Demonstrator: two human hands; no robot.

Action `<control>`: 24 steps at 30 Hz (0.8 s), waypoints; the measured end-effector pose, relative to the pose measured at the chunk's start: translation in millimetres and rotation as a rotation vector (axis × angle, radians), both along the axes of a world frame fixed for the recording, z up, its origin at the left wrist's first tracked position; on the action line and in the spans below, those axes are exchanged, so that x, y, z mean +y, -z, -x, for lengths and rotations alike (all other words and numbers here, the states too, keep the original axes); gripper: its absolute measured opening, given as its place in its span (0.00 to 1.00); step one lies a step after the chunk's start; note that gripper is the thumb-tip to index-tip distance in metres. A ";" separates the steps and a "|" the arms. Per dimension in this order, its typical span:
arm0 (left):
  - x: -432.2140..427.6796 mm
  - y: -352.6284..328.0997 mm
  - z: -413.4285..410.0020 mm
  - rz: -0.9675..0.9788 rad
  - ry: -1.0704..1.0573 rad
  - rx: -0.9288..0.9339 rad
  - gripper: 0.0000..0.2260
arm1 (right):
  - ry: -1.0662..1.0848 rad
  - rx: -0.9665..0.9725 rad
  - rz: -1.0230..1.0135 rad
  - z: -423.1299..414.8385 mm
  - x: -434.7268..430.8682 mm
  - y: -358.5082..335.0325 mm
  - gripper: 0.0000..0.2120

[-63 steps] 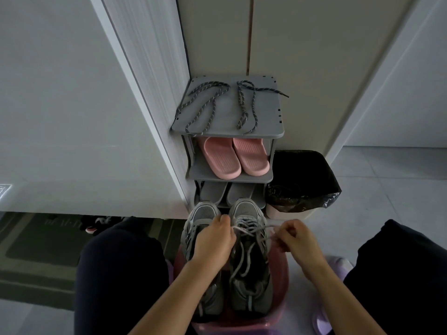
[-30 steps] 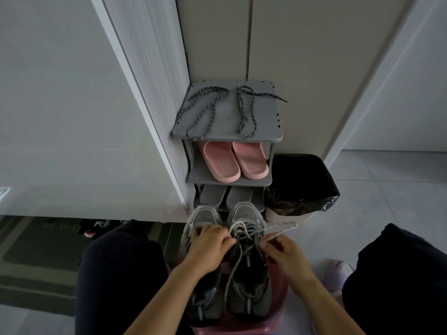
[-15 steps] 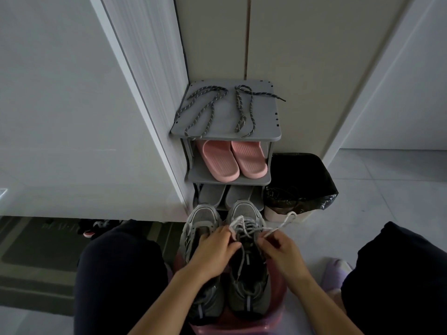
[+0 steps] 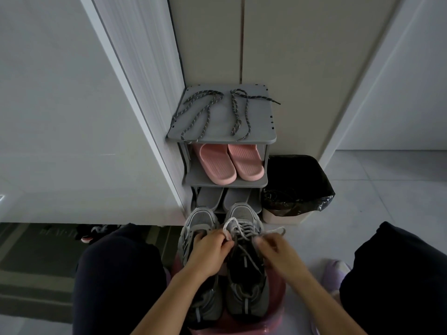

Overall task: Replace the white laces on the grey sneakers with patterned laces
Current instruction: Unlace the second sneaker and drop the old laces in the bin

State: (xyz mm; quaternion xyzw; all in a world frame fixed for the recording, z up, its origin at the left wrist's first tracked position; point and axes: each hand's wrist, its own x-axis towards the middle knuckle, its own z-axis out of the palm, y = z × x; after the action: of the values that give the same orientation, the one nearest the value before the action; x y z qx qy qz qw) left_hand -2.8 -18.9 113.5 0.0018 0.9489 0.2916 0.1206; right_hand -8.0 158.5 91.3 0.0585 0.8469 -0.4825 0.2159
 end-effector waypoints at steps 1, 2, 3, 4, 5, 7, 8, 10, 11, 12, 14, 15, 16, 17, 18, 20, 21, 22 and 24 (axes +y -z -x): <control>0.1 -1.2 1.4 0.030 0.015 0.010 0.09 | -0.067 0.073 -0.117 -4.9 -6.7 3.7 0.16; -0.3 -2.3 1.8 0.066 0.022 0.026 0.08 | -0.087 0.138 -0.193 -8.0 -10.7 6.5 0.18; -1.2 -3.0 1.1 0.093 0.017 0.058 0.08 | -0.095 0.177 -0.231 -9.4 -12.7 7.1 0.19; -3.0 -3.0 0.4 0.097 -0.006 0.095 0.06 | -0.099 0.206 -0.244 -9.5 -12.5 5.8 0.19; -5.6 -4.3 0.6 0.074 -0.054 0.133 0.05 | -0.102 0.206 -0.253 -8.3 -10.8 4.7 0.18; -16.3 -13.1 6.1 0.036 -0.208 0.185 0.05 | -0.092 0.202 -0.244 -6.3 -8.2 2.4 0.17; -24.3 -20.2 10.3 0.046 -0.290 0.210 0.06 | -0.074 0.207 -0.243 -6.1 -8.0 1.9 0.16; -43.9 -33.9 19.9 0.099 -0.404 0.325 0.08 | -0.056 0.211 -0.266 -6.7 -10.1 0.8 0.14; -53.1 -41.6 24.5 0.145 -0.420 0.387 0.08 | -0.059 0.210 -0.276 -7.2 -11.1 1.3 0.13; -60.4 -48.6 28.1 0.207 -0.395 0.417 0.08 | -0.063 0.211 -0.276 -7.4 -12.0 2.5 0.13; -66.0 -58.3 29.8 0.354 -0.218 0.306 0.09 | -0.070 0.205 -0.247 -7.2 -10.8 3.6 0.14; -64.5 -61.7 27.1 0.395 -0.074 0.184 0.10 | -0.065 0.195 -0.207 -6.6 -9.0 4.2 0.16; -60.9 -63.4 22.4 0.395 0.089 0.021 0.10 | -0.050 0.180 -0.150 -6.0 -7.1 4.9 0.17; -55.0 -65.2 17.0 0.355 0.237 -0.149 0.09 | -0.026 0.167 -0.085 -4.9 -5.9 5.3 0.16; -49.1 -64.2 11.9 0.265 0.343 -0.284 0.09 | 0.002 0.161 -0.036 -3.3 -5.0 4.6 0.12; -37.4 -56.6 5.1 -0.023 0.371 -0.331 0.08 | 0.040 0.154 -0.002 2.5 -4.1 2.6 0.01; -30.8 -50.0 4.3 -0.124 0.298 -0.253 0.07 | 0.052 0.166 -0.005 5.9 -3.1 3.3 0.06; -24.4 -42.5 5.4 -0.161 0.194 -0.135 0.06 | 0.070 0.159 0.006 8.8 -2.6 3.4 0.08; -11.9 -26.3 9.7 -0.109 0.005 0.051 0.06 | 0.111 0.114 0.079 12.2 -3.9 -0.9 0.10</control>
State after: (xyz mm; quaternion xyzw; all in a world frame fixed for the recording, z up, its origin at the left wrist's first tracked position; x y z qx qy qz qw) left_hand -12.5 -30.8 139.8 0.0180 0.9344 0.3423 0.0969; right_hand -20.2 154.6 92.2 0.0693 0.8336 -0.5292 0.1423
